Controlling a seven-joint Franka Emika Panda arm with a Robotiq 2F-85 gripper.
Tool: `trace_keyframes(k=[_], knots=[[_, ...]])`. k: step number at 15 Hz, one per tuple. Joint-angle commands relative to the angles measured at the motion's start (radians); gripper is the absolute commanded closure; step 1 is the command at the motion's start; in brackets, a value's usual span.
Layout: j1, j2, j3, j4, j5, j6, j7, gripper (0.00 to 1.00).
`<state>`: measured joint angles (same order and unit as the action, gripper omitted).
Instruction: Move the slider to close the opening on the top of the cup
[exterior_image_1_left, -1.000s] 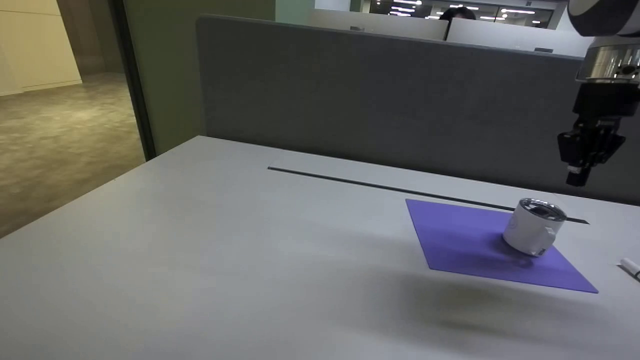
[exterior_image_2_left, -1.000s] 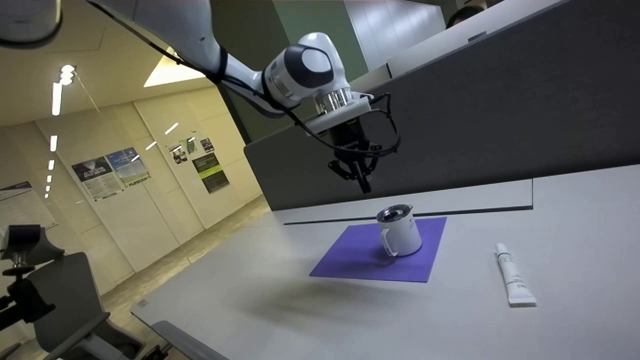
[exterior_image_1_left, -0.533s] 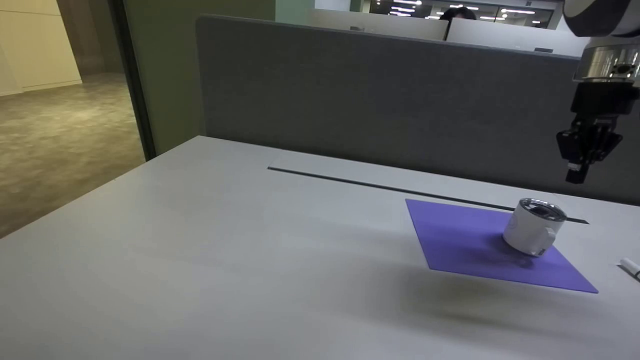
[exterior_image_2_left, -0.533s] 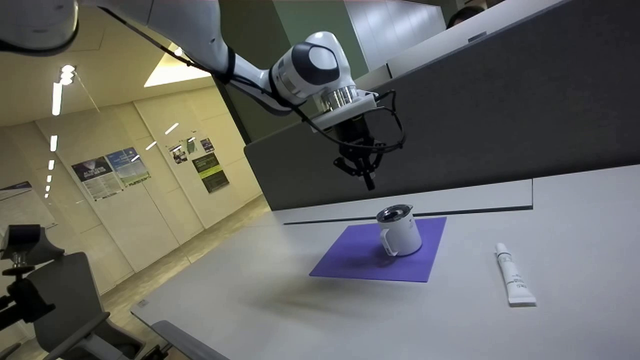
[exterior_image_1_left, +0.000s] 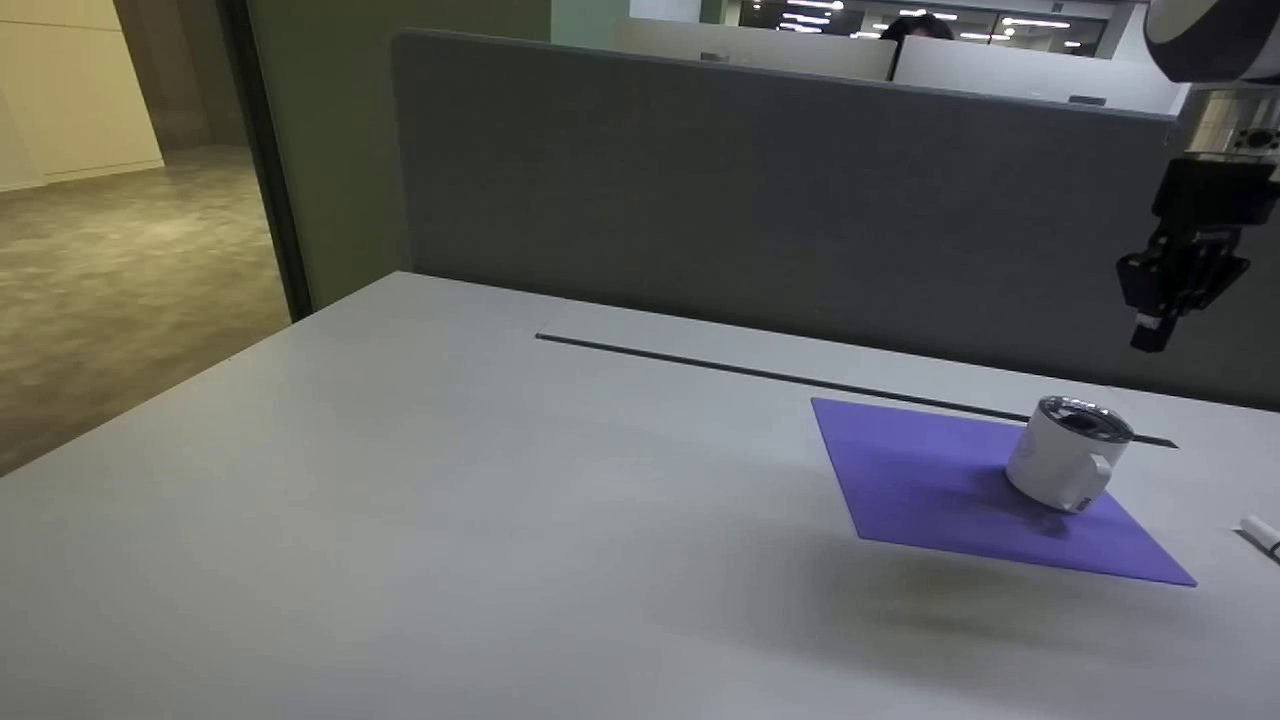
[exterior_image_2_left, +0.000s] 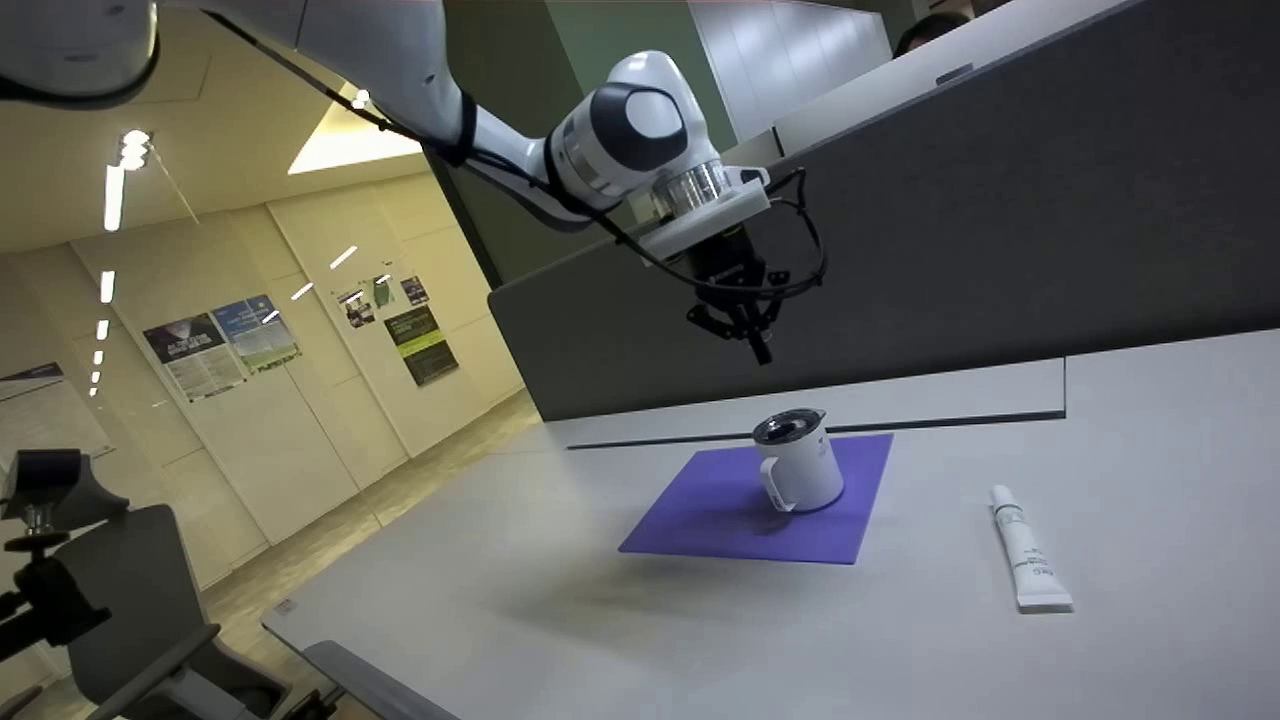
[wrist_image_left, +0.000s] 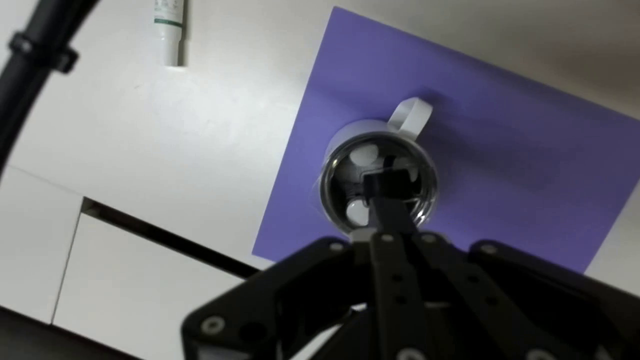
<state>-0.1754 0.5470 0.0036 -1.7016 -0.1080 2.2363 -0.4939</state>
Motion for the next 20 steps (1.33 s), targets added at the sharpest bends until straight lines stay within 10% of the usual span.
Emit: trace_keyframes(k=[1,20], knots=[[-0.017,-0.004,-0.007,-0.034,-0.002,0.084,-0.010,1.00],[-0.021,0.085,0.012,-0.102,-0.021,0.326,-0.014,1.00]])
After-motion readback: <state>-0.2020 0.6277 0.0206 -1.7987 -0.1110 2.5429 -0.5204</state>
